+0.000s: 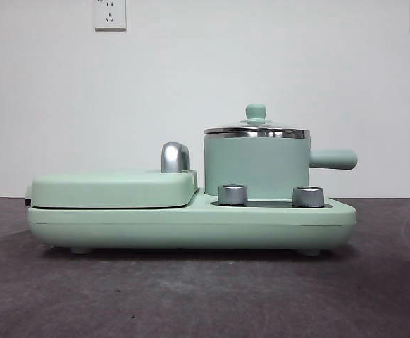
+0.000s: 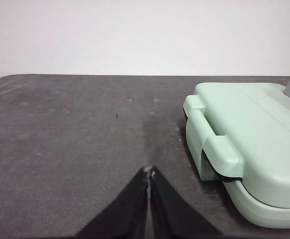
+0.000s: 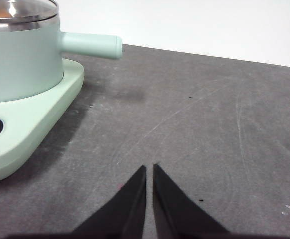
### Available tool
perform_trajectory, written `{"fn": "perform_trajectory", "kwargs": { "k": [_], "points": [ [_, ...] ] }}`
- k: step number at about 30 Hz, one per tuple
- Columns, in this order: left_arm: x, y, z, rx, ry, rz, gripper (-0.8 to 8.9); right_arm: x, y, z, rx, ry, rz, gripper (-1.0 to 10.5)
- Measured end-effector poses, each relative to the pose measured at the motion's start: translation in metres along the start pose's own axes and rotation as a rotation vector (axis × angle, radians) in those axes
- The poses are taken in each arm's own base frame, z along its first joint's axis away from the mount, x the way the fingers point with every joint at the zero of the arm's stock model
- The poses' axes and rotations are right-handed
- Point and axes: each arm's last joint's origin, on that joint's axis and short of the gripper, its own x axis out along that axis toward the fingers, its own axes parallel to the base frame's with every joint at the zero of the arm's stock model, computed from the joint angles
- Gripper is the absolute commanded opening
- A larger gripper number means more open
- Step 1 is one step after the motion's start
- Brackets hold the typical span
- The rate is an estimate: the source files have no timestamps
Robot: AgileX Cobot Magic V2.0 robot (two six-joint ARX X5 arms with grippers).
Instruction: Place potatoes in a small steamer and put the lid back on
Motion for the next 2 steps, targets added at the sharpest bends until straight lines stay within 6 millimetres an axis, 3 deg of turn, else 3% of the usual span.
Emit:
{"fn": "perform_trajectory", "kwargs": {
  "k": [2],
  "points": [
    [0.0000,0.0000,0.0000,0.000,0.000,0.000,0.06,0.0000,0.0000,-0.0001,0.000,0.000,0.000,0.2]
  ]
}}
